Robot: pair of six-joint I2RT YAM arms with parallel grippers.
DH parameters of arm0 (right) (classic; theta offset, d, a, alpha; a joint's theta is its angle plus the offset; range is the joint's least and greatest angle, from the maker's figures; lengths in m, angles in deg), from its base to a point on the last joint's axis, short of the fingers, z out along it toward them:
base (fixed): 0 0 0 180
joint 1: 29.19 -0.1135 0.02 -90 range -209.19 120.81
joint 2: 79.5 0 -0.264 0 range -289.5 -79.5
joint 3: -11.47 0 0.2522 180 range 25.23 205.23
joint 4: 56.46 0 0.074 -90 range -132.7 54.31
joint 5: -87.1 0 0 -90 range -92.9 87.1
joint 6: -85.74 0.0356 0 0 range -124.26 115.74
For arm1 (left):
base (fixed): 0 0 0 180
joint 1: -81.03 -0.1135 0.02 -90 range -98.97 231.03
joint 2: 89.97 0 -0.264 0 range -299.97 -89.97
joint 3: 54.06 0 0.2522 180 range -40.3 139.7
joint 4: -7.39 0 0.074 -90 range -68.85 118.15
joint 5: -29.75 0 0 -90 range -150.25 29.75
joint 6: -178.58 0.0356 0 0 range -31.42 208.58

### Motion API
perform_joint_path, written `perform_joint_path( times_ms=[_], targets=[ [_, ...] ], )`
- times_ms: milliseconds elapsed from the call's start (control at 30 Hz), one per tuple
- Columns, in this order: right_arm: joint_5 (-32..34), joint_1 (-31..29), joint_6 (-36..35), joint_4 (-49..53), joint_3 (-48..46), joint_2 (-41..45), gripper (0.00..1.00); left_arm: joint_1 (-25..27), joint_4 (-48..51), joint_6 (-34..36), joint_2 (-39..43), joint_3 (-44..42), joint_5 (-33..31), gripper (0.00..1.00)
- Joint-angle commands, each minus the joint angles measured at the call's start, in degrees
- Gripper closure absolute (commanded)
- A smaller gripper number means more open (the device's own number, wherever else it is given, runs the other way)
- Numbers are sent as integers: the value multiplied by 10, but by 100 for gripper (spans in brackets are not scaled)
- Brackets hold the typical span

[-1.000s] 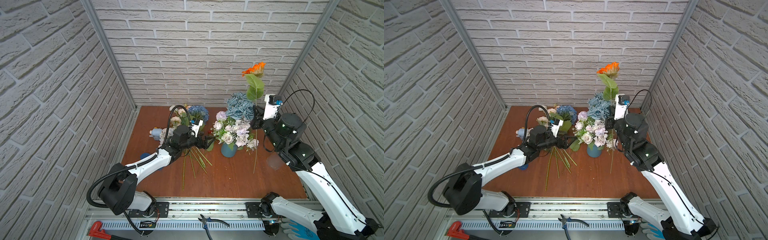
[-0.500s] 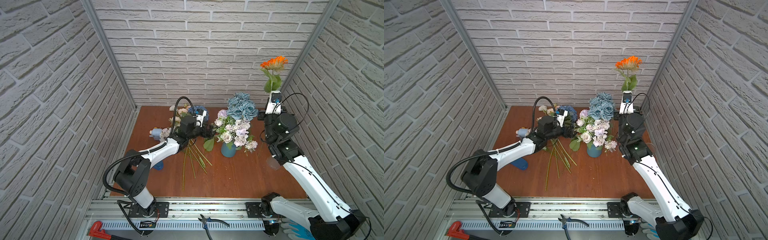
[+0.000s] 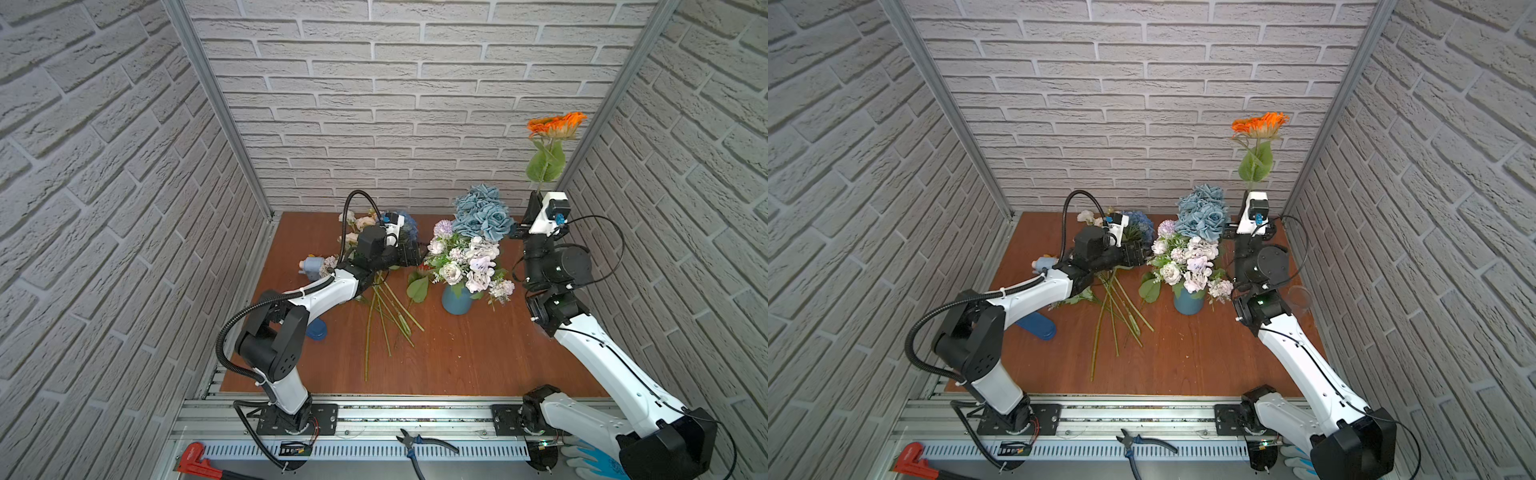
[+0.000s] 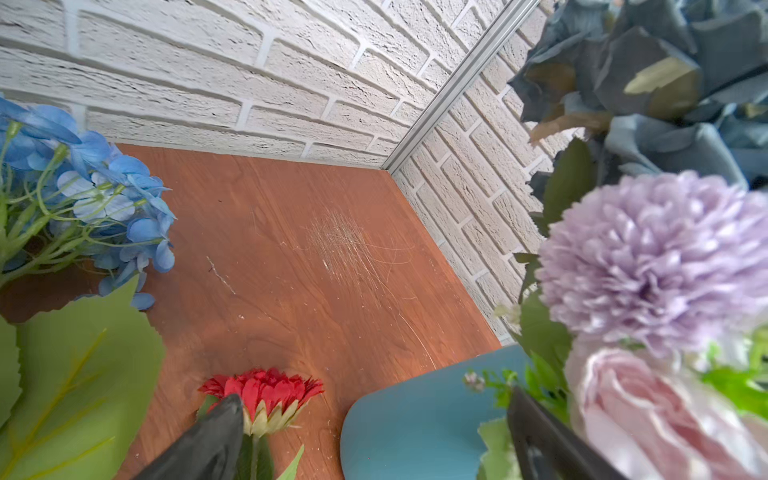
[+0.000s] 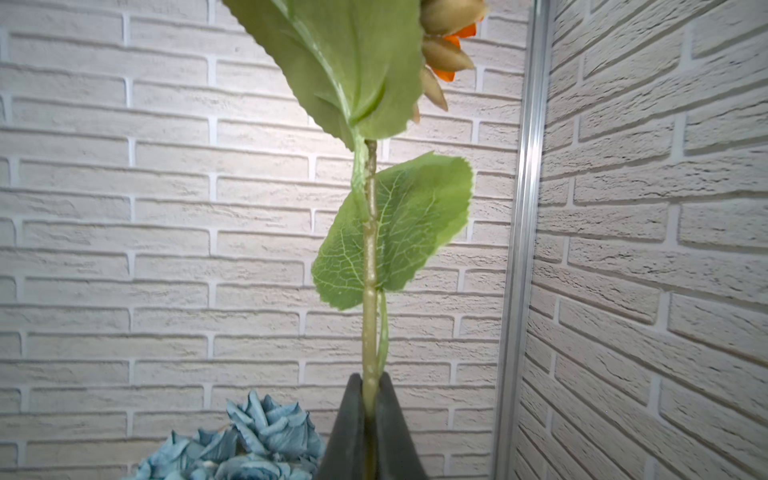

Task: Arrange the flowers into the vase
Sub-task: 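Carry the orange gerbera with the right gripper past the vase, raised high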

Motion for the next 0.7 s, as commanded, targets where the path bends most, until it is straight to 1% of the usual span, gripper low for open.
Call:
perform_joint_path(
  times_ms=[0, 67, 167, 367, 533, 667],
  targets=[
    [-6, 3, 57, -104, -7, 18, 94, 1, -32, -3, 21, -7, 5, 2],
    [7, 2, 81, -117, -13, 19, 94, 1, -33, -5, 23, -9, 6, 2],
    [13, 2, 83, -158, -26, 16, 94, 0, -36, -6, 25, -13, 7, 2],
    [19, 3, 73, -174, -19, 13, 94, 1, -44, -13, 28, -25, 8, 2],
    [20, 3, 71, -225, -27, -1, 94, 2, -46, -16, 28, -28, 9, 2],
    [19, 2, 50, -265, -23, -19, 94, 2, -45, -16, 30, -29, 9, 2]
  ],
)
